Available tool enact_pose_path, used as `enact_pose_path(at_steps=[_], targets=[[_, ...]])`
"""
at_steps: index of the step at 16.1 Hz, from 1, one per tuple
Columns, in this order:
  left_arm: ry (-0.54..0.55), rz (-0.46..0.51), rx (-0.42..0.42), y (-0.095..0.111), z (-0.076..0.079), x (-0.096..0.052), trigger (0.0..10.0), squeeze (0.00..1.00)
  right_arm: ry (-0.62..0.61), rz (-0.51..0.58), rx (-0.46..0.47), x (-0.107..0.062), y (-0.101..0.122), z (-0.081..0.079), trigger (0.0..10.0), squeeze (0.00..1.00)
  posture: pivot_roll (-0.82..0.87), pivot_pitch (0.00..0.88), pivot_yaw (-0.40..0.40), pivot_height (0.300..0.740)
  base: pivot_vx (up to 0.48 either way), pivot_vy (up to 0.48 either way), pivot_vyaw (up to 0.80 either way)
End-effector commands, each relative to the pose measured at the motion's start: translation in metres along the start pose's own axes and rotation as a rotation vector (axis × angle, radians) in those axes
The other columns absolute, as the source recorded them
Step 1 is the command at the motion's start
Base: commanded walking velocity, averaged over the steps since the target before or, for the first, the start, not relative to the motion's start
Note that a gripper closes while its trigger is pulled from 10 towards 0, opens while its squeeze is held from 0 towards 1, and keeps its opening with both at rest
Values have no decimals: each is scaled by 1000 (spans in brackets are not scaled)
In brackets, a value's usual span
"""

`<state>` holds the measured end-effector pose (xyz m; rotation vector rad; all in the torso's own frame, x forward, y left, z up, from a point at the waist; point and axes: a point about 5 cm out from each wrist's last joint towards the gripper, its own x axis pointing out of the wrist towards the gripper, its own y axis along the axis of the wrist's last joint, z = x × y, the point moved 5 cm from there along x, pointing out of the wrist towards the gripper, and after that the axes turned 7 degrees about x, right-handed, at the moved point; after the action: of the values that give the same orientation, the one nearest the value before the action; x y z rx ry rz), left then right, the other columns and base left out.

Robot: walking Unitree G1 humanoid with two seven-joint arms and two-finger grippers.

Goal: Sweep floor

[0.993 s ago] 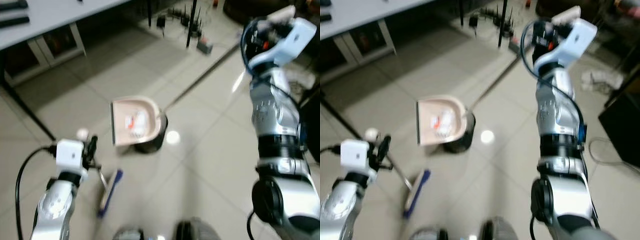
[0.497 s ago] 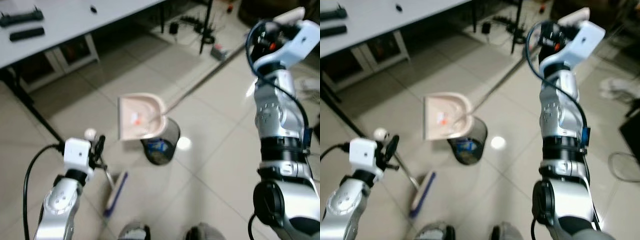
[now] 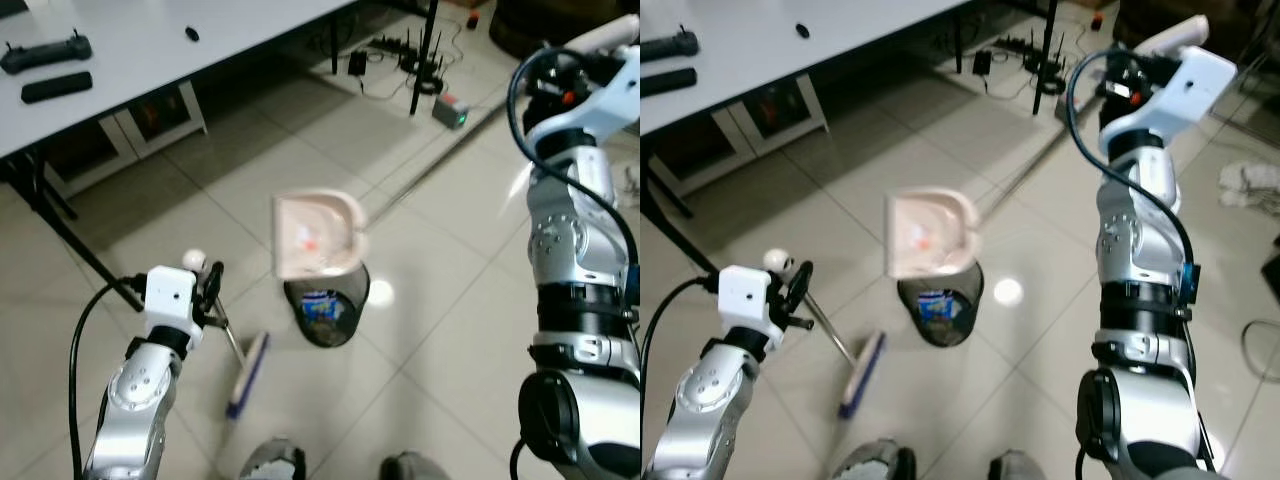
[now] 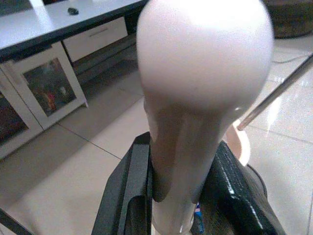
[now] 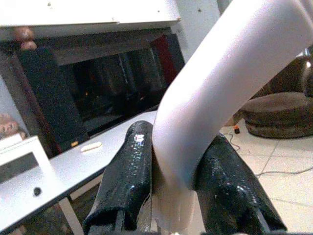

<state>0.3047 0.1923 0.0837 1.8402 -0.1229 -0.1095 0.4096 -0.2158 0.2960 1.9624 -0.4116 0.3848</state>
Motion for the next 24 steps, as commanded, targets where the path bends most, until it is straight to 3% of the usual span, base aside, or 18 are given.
enact_pose_path(at_steps=[1,7,9,10,12,14,15,19,22,24], targets=[[7,-12,15,-5,0,-4,10000,0,-6,85,-23,5,25,1,10000,0,11,125,48,740,0,0,0],[38,-16,14,-8,-4,-9,10000,0,10,106,-28,11,25,-6,10000,0,26,137,27,740,0,0,0],[37,-20,19,-9,-4,-11,10000,0,48,104,-50,11,20,-18,10000,0,25,138,28,740,0,0,0],[33,-22,22,-10,-3,-12,10000,0,118,122,-97,10,16,-38,10000,0,21,139,29,740,0,0,0],[33,-18,26,-10,-2,-12,10000,0,191,154,-118,5,13,-60,10000,0,22,138,27,740,0,0,0],[29,-15,24,-9,0,-11,10000,0,267,134,-122,-5,-4,-81,10000,0,27,135,24,740,0,0,0],[29,-15,24,-9,0,-11,10000,0,267,134,-122,-5,-4,-81,10000,0,27,135,24,740,0,0,0],[38,-13,36,-9,-2,-11,10000,0,503,209,-310,-38,-21,-130,10000,0,40,132,23,740,0,0,0],[37,-9,49,-8,-5,-11,10000,0,603,251,-382,-51,-24,-146,10000,0,44,133,25,740,0,0,0],[40,-7,48,-8,-6,-10,10000,0,625,260,-360,-57,-26,-151,10000,0,44,131,26,740,0,0,0]])
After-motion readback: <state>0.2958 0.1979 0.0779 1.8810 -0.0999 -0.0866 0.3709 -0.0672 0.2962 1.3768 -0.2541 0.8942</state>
